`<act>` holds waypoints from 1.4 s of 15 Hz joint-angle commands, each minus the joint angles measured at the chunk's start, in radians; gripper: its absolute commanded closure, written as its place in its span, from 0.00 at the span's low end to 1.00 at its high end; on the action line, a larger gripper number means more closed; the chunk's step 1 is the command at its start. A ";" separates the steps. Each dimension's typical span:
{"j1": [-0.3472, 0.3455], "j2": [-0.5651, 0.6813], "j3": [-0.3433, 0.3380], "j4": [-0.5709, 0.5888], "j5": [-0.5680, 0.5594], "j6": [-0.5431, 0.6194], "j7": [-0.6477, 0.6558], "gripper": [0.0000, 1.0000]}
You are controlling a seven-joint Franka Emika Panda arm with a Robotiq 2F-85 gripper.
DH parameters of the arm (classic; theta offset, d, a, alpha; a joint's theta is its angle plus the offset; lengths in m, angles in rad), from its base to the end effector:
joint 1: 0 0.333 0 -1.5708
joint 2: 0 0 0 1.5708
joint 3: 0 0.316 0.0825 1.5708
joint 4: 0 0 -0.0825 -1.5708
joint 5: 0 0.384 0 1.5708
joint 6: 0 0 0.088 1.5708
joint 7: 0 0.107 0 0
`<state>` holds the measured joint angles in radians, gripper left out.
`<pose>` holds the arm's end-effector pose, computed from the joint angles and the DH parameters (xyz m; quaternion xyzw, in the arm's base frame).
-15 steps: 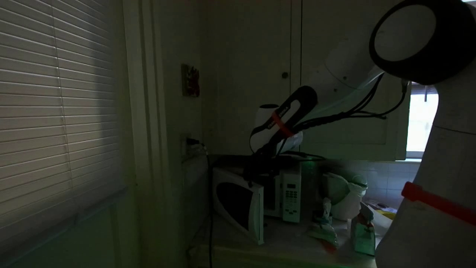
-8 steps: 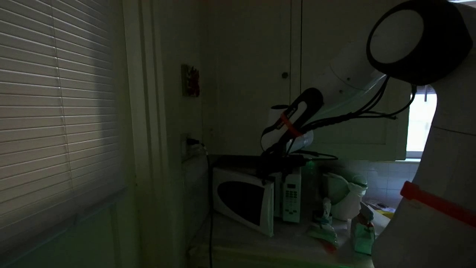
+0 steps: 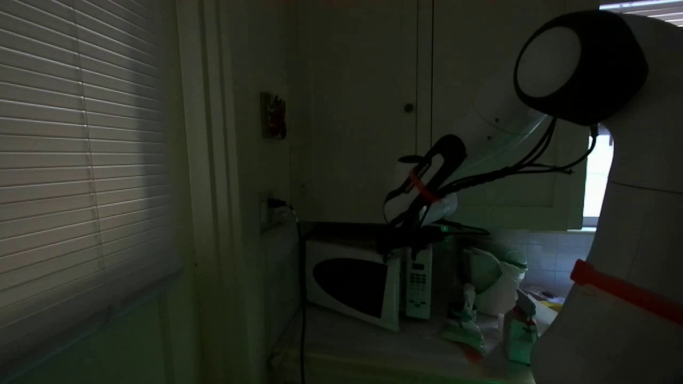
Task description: Close the door of the microwave
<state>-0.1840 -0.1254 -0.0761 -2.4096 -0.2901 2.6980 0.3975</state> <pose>0.4946 -0.1221 0.4042 0.9538 -0.2046 0.2089 0.0687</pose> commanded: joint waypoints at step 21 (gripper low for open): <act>-0.091 -0.074 0.146 -0.087 -0.281 0.142 0.497 0.74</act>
<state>-0.2266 -0.2105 0.0417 -2.4941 -0.4653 2.7728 0.7859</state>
